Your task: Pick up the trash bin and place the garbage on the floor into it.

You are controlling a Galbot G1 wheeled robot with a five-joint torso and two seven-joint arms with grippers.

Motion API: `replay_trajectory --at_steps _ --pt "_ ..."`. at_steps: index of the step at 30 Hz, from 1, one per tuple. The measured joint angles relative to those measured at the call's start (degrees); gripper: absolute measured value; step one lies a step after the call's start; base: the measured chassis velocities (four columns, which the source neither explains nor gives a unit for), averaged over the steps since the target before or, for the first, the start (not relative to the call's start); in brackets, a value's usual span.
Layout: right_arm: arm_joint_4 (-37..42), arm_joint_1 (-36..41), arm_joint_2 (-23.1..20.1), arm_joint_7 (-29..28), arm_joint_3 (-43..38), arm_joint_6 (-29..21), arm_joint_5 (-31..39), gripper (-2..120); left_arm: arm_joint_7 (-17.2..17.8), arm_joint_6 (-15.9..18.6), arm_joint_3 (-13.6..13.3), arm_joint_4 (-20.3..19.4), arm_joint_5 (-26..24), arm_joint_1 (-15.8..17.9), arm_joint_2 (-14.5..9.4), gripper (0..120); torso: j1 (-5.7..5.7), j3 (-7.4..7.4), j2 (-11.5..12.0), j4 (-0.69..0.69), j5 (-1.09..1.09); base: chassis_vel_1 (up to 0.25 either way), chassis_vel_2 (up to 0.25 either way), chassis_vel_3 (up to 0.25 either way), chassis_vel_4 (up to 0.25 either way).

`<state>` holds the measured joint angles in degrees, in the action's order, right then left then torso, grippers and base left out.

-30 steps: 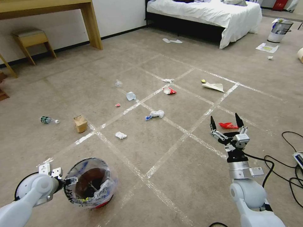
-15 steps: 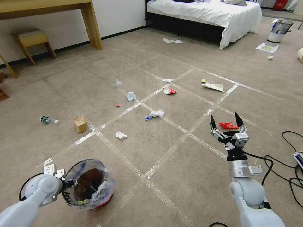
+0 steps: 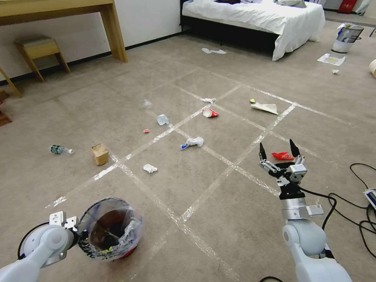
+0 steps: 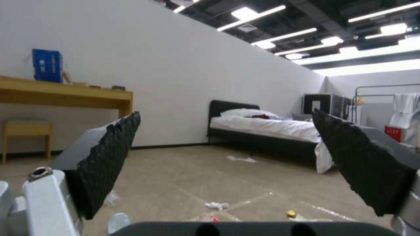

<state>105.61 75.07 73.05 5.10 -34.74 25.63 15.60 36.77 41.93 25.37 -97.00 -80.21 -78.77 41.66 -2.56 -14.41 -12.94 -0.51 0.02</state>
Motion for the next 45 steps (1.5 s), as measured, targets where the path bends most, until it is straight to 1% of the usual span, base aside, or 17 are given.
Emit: replay_trajectory --at_steps 5,12,14,18,20,21,24,26,27,29,30,32,33,35,36,41,45 --pt "0.1 0.5 0.0 0.0 -0.1 0.0 0.0 100 0.9 0.0 0.4 -1.1 -0.7 -0.7 0.1 0 0.0 -0.01 0.0 -0.01 -0.02 0.0 0.0 0.0 0.0" --pt "0.5 0.9 -0.4 -1.1 -0.7 0.2 0.3 100 4.2 0.4 2.9 -4.8 -3.4 -2.8 0.7 0 0.0 -0.02 0.0 0.0 -0.04 0.0 0.0 0.0 0.0" --pt "0.6 0.8 -0.5 -1.5 -0.8 0.2 0.8 100 6.6 0.5 4.5 -6.4 -5.8 -3.2 0.8 0 0.0 -0.02 0.0 0.0 -0.03 0.0 0.0 0.0 0.0" --pt "0.7 0.8 -0.2 -1.9 -0.8 0.4 1.1 100 8.5 0.5 5.8 -7.9 -8.4 -3.5 0.8 0 0.0 -0.02 0.0 0.0 -0.02 0.0 0.0 0.0 0.0" --pt "1.0 0.8 0.5 -3.4 -0.8 0.5 0.6 100 11.8 0.0 8.0 -11.4 -12.1 -3.7 0.5 0 0.0 -0.02 0.0 0.0 -0.01 0.0 0.0 0.0 0.0" --pt "1.0 0.8 0.5 -3.4 -0.8 0.5 0.6 100 11.8 0.0 8.0 -11.4 -12.1 -3.7 0.5 0 0.0 -0.02 0.0 0.0 -0.01 0.0 0.0 0.0 0.0" --pt "1.1 0.7 1.0 -4.6 -0.7 0.5 -0.4 100 14.1 -0.3 9.7 -14.1 -15.2 -3.7 0.3 0 0.0 -0.01 0.0 -0.01 -0.01 0.0 0.0 0.0 0.0" --pt "0.7 0.4 1.6 -4.8 -0.9 1.7 -2.0 100 17.1 -0.7 11.1 -16.3 -18.4 -3.4 0.0 0 0.0 -0.01 0.0 -0.01 0.0 0.0 0.0 0.0 0.0" --pt "0.7 0.4 1.6 -4.8 -0.9 1.7 -2.0 100 17.1 -0.7 11.1 -16.3 -18.4 -3.4 0.0 0 0.0 -0.01 0.0 -0.01 0.0 0.0 0.0 0.0 0.0" --pt "0.3 0.7 2.6 -4.8 -1.6 2.9 -3.1 100 20.0 -1.0 12.4 -18.4 -21.5 -3.3 -0.5 0 -0.01 -0.01 0.0 0.0 0.0 0.0 0.0 0.0 0.0" --pt "0.3 0.7 2.6 -4.8 -1.6 2.9 -3.1 100 20.0 -1.0 12.4 -18.4 -21.5 -3.3 -0.5 0 -0.01 -0.01 0.0 0.0 0.0 0.0 0.0 0.0 0.0" --pt "-0.2 1.0 3.6 -4.3 -2.3 4.0 -3.8 100 22.3 -1.5 14.3 -20.0 -23.6 -3.5 -0.6 0 -0.01 -0.01 0.0 -0.01 0.0 0.0 0.0 0.0 0.0" --pt "-0.2 1.0 3.6 -4.3 -2.3 4.0 -3.8 100 22.3 -1.5 14.3 -20.0 -23.6 -3.5 -0.6 0 -0.01 -0.01 0.0 -0.01 0.0 0.0 0.0 0.0 0.0" --pt "-0.7 1.3 4.2 -3.8 -2.5 4.7 -4.1 100 24.5 -1.8 16.6 -21.0 -25.5 -3.7 -0.2 0 0.0 0.0 0.0 -0.01 0.0 0.0 0.0 0.0 0.0" --pt "-0.7 1.3 4.2 -3.8 -2.5 4.7 -4.1 100 24.5 -1.8 16.6 -21.0 -25.5 -3.7 -0.2 0 0.0 0.0 0.0 -0.01 0.0 0.0 0.0 0.0 0.0" --pt "-1.3 1.4 4.8 -3.4 -2.7 5.2 -4.8 100 26.6 -1.9 19.5 -21.6 -27.4 -4.3 0.3 0 0.0 0.0 0.0 0.0 0.0 0.0 0.0 0.0 0.0" --pt "-1.4 1.4 4.8 -3.2 -2.7 5.3 -4.8 100 26.7 -1.9 20.0 -21.7 -27.5 -4.5 0.6 0 0.0 0.0 0.0 0.0 -0.01 0.0 0.0 0.0 0.0"
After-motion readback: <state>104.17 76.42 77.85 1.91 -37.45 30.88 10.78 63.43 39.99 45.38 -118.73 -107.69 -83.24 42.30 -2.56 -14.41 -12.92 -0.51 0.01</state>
